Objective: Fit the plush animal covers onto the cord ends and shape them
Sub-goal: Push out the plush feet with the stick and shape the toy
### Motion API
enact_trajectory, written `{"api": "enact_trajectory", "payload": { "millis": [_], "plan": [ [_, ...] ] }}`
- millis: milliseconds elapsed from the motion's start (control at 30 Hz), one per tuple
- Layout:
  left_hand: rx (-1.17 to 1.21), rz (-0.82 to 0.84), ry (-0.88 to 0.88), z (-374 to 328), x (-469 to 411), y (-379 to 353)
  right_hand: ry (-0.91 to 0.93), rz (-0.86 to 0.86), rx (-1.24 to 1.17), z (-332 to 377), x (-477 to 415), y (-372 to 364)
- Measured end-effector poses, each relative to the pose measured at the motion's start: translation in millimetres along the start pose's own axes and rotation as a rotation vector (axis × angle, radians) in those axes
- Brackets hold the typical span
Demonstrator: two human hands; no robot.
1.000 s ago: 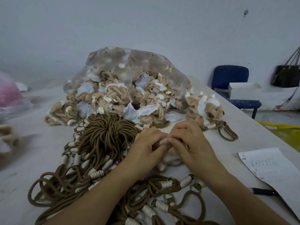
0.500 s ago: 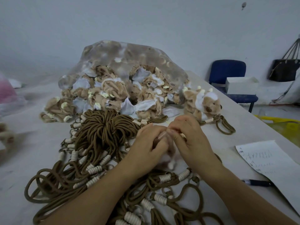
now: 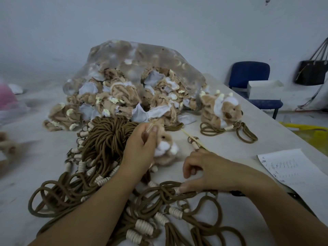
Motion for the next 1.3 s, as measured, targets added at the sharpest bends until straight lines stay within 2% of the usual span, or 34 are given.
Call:
{"api": "enact_trajectory", "payload": {
  "millis": [100, 200, 367, 433, 500, 600, 700, 933, 1033, 1100, 1300],
  "plan": [
    [0.012, -0.021, 0.01, 1, 1, -1, 0.066, -0.013, -0.01, 4, -4, -8],
    [0.03, -0.03, 0.024, 3, 0, -2, 0.098, -0.083, -0.179, 6, -6, -7],
    [0.02, 0.082, 0.027, 1, 2, -7, -0.001, -0.437, -0.546, -8, -9, 6],
    [-0.021, 0.191, -0.056, -5, 7, -12, -0.011, -0.578, -0.738, -11, -10, 11],
    [-0.082, 0.3, -0.185, -13, 15, -19, 0.01, -0.666, -0.803, -11, -10, 15],
    [-0.131, 0.371, -0.275, -19, 20, -25, 0.061, -0.677, -0.859, -6, -11, 15],
    [-0.107, 0.363, -0.251, -19, 18, -23, 0.094, -0.631, -0.904, 0, -11, 12],
    [-0.004, 0.317, -0.148, -15, 17, -21, 0.138, -0.576, -0.861, 7, -12, 12],
    [0.059, 0.285, -0.138, -16, 16, -20, 0.111, -0.573, -0.652, 10, -12, 10],
    [0.082, 0.27, -0.15, -17, 16, -20, 0.103, -0.572, -0.532, 14, -11, 8],
    [0.038, 0.247, -0.264, -20, 15, -19, 0.125, -0.584, -0.453, 20, -11, 8]
  ]
}}
Point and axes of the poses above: each hand's wrist, its own x-axis away from the middle knuckle, its own y-axis out of the back of the hand, z = x × y, the point moved 3 cm from there along -x, towards the middle knuckle
